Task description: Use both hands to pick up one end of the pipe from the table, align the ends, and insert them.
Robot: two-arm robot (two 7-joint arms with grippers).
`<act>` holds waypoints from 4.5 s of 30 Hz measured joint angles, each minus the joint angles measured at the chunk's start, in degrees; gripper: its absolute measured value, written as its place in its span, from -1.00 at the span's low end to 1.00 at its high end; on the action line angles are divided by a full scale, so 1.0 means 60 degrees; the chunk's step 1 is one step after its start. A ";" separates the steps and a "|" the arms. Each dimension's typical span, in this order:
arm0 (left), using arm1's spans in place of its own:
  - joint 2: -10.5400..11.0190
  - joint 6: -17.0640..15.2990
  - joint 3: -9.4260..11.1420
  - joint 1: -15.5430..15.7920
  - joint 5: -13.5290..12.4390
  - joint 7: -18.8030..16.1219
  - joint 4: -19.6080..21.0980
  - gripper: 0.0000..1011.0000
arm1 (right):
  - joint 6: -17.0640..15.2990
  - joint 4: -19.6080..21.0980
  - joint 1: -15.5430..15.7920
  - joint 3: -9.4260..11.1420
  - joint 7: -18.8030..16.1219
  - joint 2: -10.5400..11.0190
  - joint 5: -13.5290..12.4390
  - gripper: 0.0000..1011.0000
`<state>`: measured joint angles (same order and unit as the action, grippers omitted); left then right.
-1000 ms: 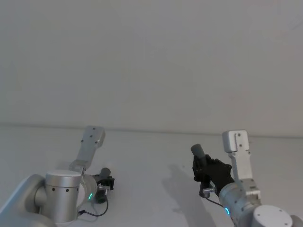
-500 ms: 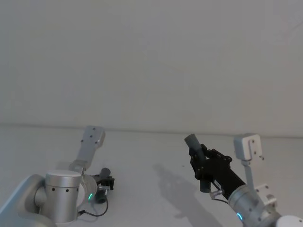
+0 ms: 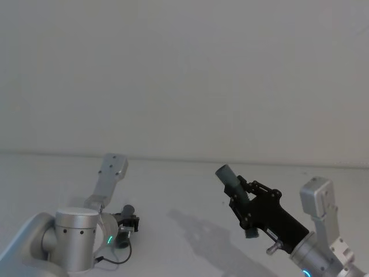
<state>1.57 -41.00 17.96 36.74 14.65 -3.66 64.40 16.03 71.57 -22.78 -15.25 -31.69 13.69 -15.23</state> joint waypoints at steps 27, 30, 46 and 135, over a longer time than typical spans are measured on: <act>0.0000 0.0000 0.0000 0.0000 0.0000 0.0000 0.0000 -0.34 | 0.4817 -0.2479 -0.1584 -0.0650 -0.5656 0.0976 -0.2268 -0.43; 0.0000 0.0000 0.0000 0.0000 0.0000 0.0000 0.0000 -0.34 | 0.5260 -0.2653 -0.1789 -0.0737 -0.6228 0.1087 -0.2486 -0.43; -0.0001 0.0000 0.0000 0.0000 0.0000 0.0000 0.0000 -0.34 | 0.6663 -0.2477 -0.2180 -0.0492 -0.6636 0.1462 -0.1063 -0.43; 0.3888 0.2472 0.1866 -0.0008 -0.0885 0.5147 0.2937 -0.34 | 0.5923 -0.0994 -0.1311 0.0710 -0.4069 0.1318 0.2589 -0.43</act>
<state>24.90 -26.17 29.16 36.69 9.34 27.22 82.02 51.57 65.61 -30.64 -10.99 -56.11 21.60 0.31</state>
